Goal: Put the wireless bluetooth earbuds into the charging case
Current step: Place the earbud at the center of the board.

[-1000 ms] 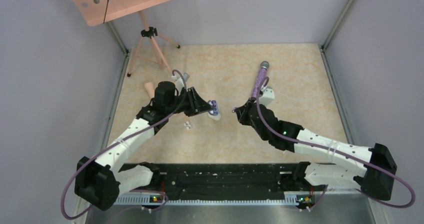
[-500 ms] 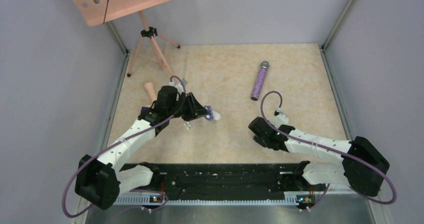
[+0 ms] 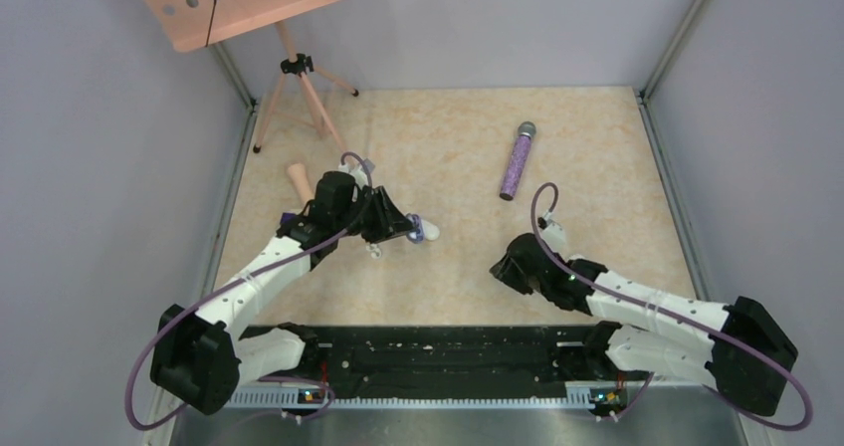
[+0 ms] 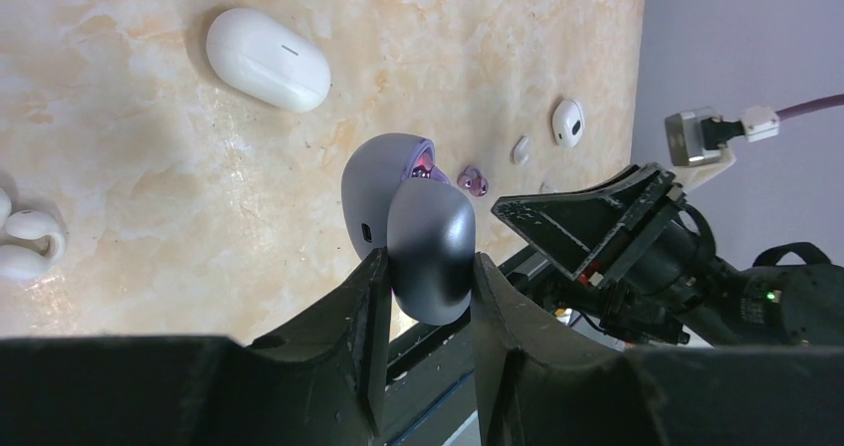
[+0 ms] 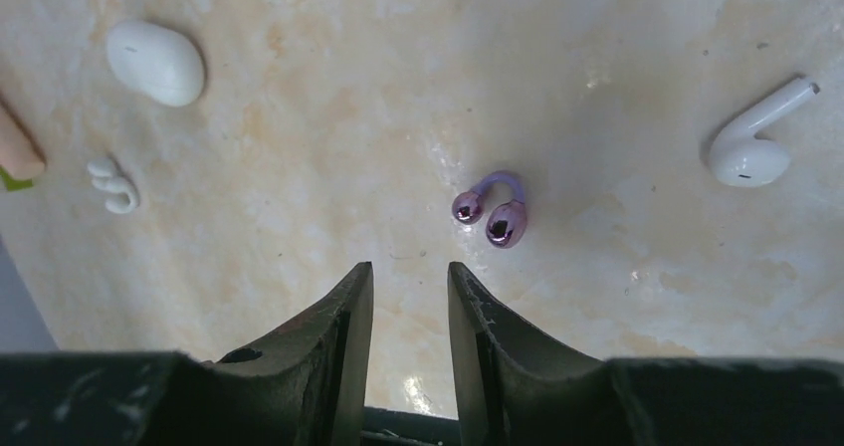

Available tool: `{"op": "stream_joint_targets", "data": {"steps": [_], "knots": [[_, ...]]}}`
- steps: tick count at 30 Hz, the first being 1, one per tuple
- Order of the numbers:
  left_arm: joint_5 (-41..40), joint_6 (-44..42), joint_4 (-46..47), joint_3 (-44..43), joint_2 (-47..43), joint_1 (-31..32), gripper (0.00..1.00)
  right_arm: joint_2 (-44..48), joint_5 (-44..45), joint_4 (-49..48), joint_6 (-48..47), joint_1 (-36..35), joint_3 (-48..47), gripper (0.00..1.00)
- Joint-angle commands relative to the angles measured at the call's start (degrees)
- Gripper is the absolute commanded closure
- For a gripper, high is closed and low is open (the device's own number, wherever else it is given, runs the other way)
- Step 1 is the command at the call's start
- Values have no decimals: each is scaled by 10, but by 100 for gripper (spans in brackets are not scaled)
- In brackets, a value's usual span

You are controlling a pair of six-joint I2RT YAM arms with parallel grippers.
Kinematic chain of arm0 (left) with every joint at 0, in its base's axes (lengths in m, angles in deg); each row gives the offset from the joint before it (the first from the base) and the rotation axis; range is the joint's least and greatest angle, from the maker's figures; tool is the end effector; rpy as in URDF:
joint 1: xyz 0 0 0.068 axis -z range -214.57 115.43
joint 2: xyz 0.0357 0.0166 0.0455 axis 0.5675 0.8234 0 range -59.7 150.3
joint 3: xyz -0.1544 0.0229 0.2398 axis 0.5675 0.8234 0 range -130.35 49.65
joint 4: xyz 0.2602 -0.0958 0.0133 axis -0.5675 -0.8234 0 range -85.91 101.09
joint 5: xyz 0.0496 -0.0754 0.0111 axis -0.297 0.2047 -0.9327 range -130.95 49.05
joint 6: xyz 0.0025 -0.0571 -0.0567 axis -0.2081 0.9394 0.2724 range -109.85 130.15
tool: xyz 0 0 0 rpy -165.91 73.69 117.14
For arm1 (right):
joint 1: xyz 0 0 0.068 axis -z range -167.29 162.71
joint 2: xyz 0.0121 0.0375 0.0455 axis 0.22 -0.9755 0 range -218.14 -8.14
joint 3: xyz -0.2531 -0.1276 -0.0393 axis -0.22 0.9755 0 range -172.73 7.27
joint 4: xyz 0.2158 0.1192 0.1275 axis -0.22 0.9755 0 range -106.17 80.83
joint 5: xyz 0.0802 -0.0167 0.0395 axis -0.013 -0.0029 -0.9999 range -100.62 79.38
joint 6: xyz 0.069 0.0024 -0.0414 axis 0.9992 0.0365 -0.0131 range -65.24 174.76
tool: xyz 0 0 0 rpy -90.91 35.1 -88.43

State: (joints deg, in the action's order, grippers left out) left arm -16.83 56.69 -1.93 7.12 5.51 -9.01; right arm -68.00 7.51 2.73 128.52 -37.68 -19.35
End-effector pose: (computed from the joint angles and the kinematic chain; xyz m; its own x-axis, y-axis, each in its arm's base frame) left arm 0.2406 -0.1466 0.2397 -0.8653 -0.3205 -0.3855 0.0948 0.6505 -0.7535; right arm 0.1561 0.1547 0.1496 -0.7268 0.5529 -0.4075 0.3127 0.7946 0.5205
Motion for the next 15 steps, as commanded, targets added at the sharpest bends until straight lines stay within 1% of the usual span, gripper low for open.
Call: {"op": "stream_joint_targets", "data": {"steps": [1,3,7,10,15], "knots": [[4,-10,14,1,-1,2,100,51,-6,11,-122,10,-25,68],[4,-11,16,2,2,2,100,57,-20,24,-173,37,-30,69],[8,-9,21,0,11,2,100,25,-75,30,-248,117,-28,72],[11,-9,20,-4,15,1,100,-8,-93,26,-274,126,-35,71],[8,-11,18,-4,13,2,100,-25,-155,-28,-274,126,-17,71]]}}
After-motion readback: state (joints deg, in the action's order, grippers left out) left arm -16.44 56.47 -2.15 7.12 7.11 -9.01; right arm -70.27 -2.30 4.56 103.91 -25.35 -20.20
